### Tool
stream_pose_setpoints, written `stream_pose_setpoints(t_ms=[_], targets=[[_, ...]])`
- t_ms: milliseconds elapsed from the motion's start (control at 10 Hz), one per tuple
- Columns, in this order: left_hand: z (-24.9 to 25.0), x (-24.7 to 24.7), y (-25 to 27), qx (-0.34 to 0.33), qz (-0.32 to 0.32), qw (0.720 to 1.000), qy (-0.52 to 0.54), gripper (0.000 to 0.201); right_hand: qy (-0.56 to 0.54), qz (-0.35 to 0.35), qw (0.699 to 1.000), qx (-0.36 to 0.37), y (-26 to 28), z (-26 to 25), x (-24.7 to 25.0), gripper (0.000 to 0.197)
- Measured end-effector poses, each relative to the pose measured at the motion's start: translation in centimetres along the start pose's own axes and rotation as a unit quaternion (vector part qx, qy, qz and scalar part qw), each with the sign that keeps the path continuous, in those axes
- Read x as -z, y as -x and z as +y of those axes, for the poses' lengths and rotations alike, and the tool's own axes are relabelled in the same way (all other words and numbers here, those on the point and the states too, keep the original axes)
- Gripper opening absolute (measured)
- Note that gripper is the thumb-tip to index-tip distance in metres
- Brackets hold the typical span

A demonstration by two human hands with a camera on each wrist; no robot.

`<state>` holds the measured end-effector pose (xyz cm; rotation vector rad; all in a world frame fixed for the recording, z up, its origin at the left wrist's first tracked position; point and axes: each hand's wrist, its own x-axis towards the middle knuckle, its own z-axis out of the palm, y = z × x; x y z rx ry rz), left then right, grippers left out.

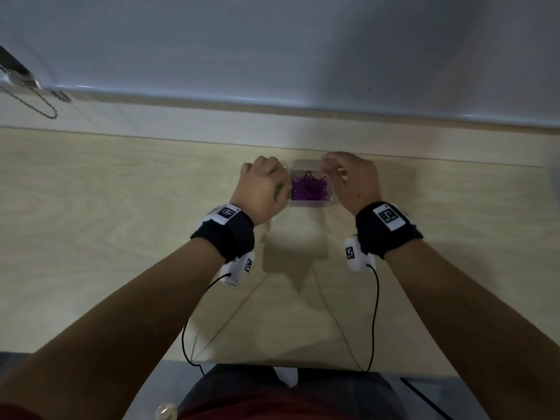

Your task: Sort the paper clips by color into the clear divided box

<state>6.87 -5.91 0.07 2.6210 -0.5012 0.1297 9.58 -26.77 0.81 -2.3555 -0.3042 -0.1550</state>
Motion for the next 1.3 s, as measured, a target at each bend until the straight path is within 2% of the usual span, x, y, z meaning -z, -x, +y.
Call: stream_pose_setpoints(t_ms=[100,200,300,500,600,700,800,900,1000,1100,1200,1300], targets=[[1.6,-1.3,-0.4,0.013,-0.049,0.994,-0.097,0.038,-0.027,-0.004,0.999,-0.028,-2.0,-0.1,0.3,0.019],[2.7,-2.3,-0.8,0.084,-0.066,0.984,-0.144,0.050,-0.041,-0.021,0.998,-0.033,-3.0,0.1,0.5,0.018],[3.5,-3.0,-1.1,0.126,-0.076,0.981,-0.125,0.050,-0.046,-0.033,0.998,-0.042,-3.3,0.4,0.5,0.018],[4.0,-4.0,-1.2,0.125,-0.114,0.979,-0.115,0.052,-0.058,-0.034,0.997,-0.047,-2.9,0.3,0.5,0.019],[3.5,-2.9,-0.7,0.120,-0.095,0.986,-0.071,0.045,-0.065,-0.046,0.995,-0.051,-2.3,0.2,0.8,0.018],[1.5,-1.3,0.7,0.136,0.002,0.991,0.000,0.030,-0.071,-0.043,0.996,-0.031,-0.6,0.2,0.8,0.015],[-1.1,-0.7,2.1,0.169,0.054,0.984,0.027,0.029,-0.012,-0.063,0.997,0.031,1.7,0.9,0.4,0.016],[-2.3,-0.9,2.3,0.193,0.040,0.977,0.080,0.039,0.075,-0.086,0.991,0.065,4.5,1.9,-1.2,0.019],[-2.3,-1.1,2.2,0.204,0.038,0.973,0.100,0.038,0.101,-0.049,0.991,0.071,5.8,1.9,-2.5,0.020],[-2.4,-1.0,2.6,0.204,0.028,0.973,0.100,0.038,0.109,-0.043,0.991,0.067,5.9,1.1,-2.7,0.017],[-2.4,-0.1,2.5,0.199,-0.002,0.974,0.104,0.042,0.152,-0.104,0.981,0.057,5.5,0.2,-2.0,0.025],[-3.8,1.4,4.1,0.174,-0.002,0.980,0.092,0.038,0.187,-0.144,0.970,0.050,7.3,0.9,-0.5,0.046]])
